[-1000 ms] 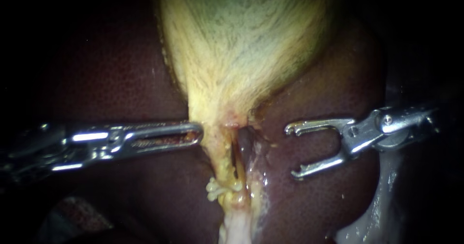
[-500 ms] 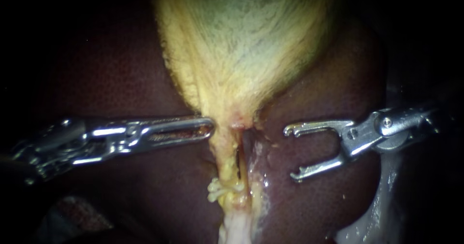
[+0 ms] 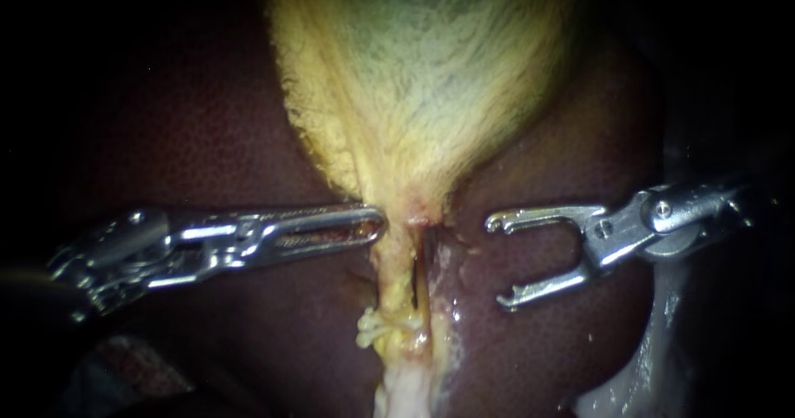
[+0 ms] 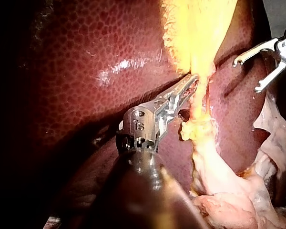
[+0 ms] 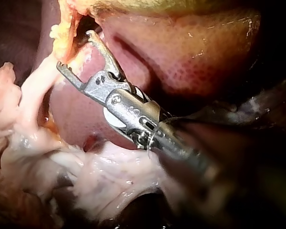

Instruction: Going back second clip left tube

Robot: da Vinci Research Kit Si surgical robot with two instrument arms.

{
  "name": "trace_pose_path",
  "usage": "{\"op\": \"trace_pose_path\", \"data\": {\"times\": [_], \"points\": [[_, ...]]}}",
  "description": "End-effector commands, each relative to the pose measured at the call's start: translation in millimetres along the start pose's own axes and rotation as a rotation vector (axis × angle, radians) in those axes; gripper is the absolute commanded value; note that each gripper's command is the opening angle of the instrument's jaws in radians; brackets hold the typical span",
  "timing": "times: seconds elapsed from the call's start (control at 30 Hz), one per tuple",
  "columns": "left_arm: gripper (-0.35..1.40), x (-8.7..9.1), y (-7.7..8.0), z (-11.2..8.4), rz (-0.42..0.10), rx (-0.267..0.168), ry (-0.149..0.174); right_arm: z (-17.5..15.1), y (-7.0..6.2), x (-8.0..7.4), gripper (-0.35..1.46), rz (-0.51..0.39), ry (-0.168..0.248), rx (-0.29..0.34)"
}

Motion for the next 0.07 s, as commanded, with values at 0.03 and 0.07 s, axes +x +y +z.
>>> {"op": "trace_pose_path", "data": {"times": [0.03, 0.07], "points": [[-0.35, 0.0, 0.0, 0.0, 0.000, 0.000, 0.000, 0.0, -0.1, 0.1, 0.60, 0.000, 0.000, 0.000], [-0.35, -0.1, 0.0, 0.0, 0.000, 0.000, 0.000, 0.1, -0.1, 0.1, 0.60, 0.000, 0.000, 0.000]]}}
